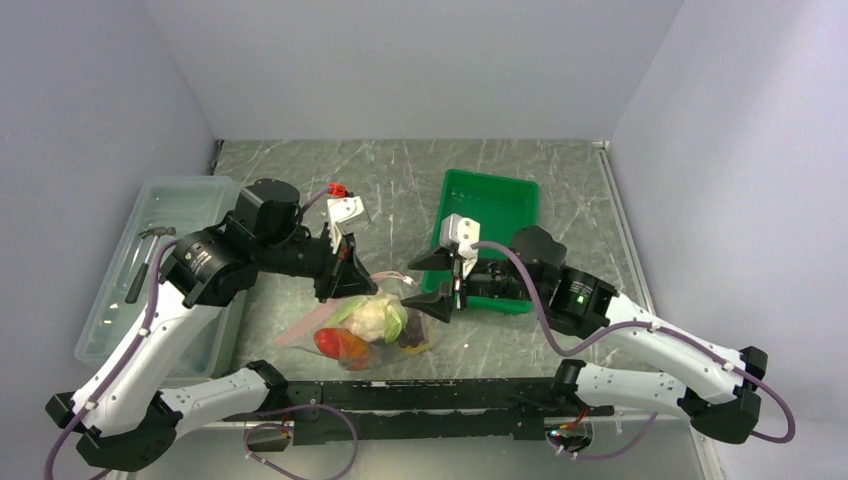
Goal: Place the food in the zip-top bag and seal the zipper
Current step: Zip the zipper food storage bag.
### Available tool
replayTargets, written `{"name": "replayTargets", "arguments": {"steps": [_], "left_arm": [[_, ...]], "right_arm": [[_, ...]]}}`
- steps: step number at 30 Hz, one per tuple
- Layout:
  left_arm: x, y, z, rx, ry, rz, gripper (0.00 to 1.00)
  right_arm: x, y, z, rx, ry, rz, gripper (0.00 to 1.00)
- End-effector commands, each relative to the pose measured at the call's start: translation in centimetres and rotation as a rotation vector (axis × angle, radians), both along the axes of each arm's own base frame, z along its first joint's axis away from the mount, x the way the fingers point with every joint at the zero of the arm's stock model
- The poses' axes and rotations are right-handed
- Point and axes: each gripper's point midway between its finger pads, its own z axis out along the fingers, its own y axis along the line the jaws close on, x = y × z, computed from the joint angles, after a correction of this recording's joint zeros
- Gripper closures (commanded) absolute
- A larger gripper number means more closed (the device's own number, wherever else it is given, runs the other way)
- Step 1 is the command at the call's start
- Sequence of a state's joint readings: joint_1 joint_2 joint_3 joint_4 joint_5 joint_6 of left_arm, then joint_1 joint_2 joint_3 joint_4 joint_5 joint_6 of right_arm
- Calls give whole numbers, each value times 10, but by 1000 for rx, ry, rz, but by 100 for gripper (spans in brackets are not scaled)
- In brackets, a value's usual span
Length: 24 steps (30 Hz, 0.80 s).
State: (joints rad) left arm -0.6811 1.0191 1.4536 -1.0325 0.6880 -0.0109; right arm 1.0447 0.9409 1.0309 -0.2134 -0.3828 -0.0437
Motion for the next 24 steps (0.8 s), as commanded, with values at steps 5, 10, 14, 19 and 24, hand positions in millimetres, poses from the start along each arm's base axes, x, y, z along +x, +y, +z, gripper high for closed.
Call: {"name": "replayTargets", "arguments": {"steps": [5, 10, 14, 19, 24], "left_arm": [[-4, -4, 30, -88, -86, -50, 100], [-5, -2, 32, -88, -91, -45, 100], [-7, -1, 33, -92, -96, -43, 100], [-7, 1, 36, -96, -110, -35, 100], [-6, 0, 41, -107, -124, -35, 100]], "right_arm": [[0, 7, 55, 254, -129, 20, 44], [-2, 13, 47, 226, -112, 48, 60], [-6, 14, 43, 228, -97, 70, 63], [-8, 13, 38, 226, -90, 76, 60], [-8, 13, 32, 216, -80, 75, 58]]}}
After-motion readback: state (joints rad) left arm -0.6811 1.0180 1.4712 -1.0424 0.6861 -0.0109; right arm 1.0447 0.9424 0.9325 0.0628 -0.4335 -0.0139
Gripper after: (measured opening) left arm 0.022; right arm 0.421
